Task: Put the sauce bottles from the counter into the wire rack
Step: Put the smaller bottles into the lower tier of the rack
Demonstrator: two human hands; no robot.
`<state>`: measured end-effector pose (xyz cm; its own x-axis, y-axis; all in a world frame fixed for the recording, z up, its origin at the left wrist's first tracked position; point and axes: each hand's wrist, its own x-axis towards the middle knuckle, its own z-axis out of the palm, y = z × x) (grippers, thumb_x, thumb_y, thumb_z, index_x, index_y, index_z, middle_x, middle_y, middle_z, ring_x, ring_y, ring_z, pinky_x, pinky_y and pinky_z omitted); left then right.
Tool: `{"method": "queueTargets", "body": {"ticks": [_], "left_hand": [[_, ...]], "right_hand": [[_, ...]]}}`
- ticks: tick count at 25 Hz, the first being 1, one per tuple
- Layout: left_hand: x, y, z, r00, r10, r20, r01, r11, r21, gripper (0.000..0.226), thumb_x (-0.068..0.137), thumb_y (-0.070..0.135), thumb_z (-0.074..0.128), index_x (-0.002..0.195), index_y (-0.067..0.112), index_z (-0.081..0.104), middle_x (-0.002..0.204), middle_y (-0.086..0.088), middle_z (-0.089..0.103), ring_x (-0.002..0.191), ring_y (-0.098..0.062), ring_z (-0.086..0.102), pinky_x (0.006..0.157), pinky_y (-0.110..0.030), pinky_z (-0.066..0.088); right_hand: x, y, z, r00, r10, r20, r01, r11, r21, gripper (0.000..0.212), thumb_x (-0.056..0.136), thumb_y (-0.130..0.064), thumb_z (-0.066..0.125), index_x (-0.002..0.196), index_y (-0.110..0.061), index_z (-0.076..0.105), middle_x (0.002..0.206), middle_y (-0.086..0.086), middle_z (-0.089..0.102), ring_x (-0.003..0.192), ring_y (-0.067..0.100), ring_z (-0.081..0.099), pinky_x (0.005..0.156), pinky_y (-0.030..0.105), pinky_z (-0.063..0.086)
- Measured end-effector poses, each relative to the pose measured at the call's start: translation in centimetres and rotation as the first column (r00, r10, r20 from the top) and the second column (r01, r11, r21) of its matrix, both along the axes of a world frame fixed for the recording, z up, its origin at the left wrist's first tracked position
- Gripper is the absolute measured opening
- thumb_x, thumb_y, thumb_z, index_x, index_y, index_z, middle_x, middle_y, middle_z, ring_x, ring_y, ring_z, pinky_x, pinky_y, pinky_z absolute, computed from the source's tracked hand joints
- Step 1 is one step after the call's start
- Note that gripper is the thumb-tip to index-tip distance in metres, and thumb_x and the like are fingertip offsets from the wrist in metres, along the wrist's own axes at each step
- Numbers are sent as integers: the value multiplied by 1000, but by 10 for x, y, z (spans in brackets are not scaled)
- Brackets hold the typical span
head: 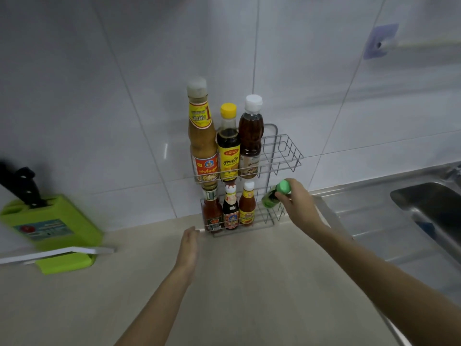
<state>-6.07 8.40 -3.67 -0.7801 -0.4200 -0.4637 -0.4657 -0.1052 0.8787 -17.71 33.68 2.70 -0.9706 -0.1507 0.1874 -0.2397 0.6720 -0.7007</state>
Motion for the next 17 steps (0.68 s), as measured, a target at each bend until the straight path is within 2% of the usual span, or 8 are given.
{"method": "queueTargets", "body": {"ticks": [2, 5, 8, 10, 15, 17], "left_hand": [[-9, -2, 2, 1000, 6, -10, -6, 997, 78, 49, 101, 30, 30, 148, 16, 30, 157, -8, 28, 143, -23, 30, 112, -34, 24], [-14, 6, 14, 999, -34, -30, 37, 990, 138, 50, 103, 31, 25, 150, 14, 26, 158, -6, 28, 145, -21, 27, 121, -38, 19], [-15, 14, 20, 996, -50, -78, 62, 986, 155, 45, 104, 26, 22, 145, 12, 33, 142, -1, 43, 141, -16, 33, 121, -36, 21], [-16, 17, 19, 994, -53, -94, 67, 985, 159, 42, 104, 24, 21, 141, 16, 40, 129, 6, 45, 132, -10, 36, 119, -34, 22], [-18, 16, 12, 993, -65, -102, 80, 986, 143, 31, 101, 19, 25, 119, 25, 49, 125, 8, 49, 122, -5, 38, 118, -32, 22], [-18, 18, 12, 990, -90, -109, 102, 989, 111, 31, 100, 18, 26, 116, 27, 51, 119, 12, 52, 120, -5, 39, 110, -27, 27]], "right_hand": [[-11, -7, -12, 999, 34, 32, -35, 999, 16, 25, 91, -18, 60, 114, -10, 52, 104, 10, 62, 93, 30, 62, 81, 47, 52], [-22, -15, -19, 998, 40, 55, -43, 997, 62, 27, 90, -16, 61, 115, -9, 51, 99, 14, 67, 91, 32, 64, 72, 36, 47], [-33, -23, -23, 993, 45, 110, -53, 996, 71, 32, 91, -17, 60, 119, -7, 48, 101, 17, 68, 91, 34, 64, 68, 31, 39], [-37, -25, -28, 987, 86, 139, -98, 991, 86, 33, 92, -17, 59, 121, -7, 47, 103, 17, 67, 91, 34, 63, 68, 31, 38], [-41, -24, -37, 964, 188, 186, -213, 969, 126, 36, 91, -17, 61, 122, -8, 47, 107, 19, 67, 95, 36, 65, 69, 32, 42], [-41, -22, -36, 961, 183, 208, -205, 975, 89, 36, 89, -16, 64, 120, -7, 49, 108, 19, 67, 96, 35, 65, 70, 32, 44]]}}
